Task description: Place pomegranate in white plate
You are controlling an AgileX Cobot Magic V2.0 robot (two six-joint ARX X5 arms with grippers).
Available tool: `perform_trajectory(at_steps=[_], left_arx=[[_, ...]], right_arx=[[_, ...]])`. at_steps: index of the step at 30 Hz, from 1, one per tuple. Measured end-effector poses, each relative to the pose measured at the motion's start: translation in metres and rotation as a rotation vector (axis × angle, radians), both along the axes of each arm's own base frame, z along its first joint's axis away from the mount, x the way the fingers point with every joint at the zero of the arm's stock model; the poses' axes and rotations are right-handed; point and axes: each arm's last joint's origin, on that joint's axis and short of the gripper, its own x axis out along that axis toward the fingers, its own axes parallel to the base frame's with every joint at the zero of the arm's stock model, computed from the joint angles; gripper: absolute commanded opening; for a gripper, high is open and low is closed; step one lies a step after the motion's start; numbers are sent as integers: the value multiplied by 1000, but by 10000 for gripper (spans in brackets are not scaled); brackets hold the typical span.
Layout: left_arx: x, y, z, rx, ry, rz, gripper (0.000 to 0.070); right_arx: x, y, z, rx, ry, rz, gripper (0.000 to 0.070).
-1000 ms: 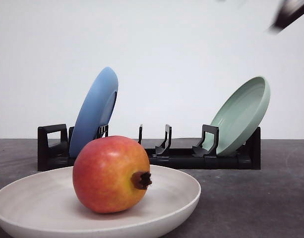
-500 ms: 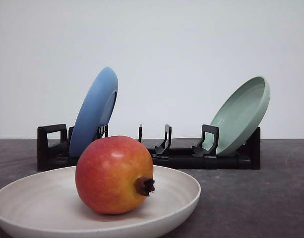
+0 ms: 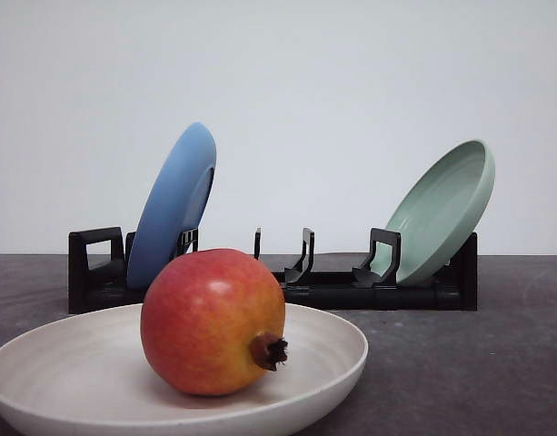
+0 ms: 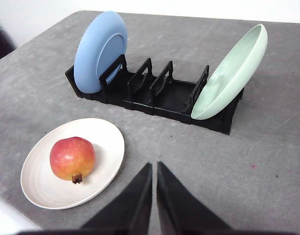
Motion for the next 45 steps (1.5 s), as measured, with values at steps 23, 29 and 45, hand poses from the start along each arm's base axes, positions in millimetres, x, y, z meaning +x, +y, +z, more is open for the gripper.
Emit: perform_trajectory(at_steps=[23, 29, 45], left_arx=[[70, 14, -158, 9, -159, 758, 0], [72, 22, -180, 43, -178, 757, 0], [71, 25, -182, 167, -202, 739, 0]], right_arx=[[0, 0, 1, 8, -7, 0, 10], [0, 0, 1, 8, -7, 0, 10], [0, 0, 1, 8, -7, 0, 10]])
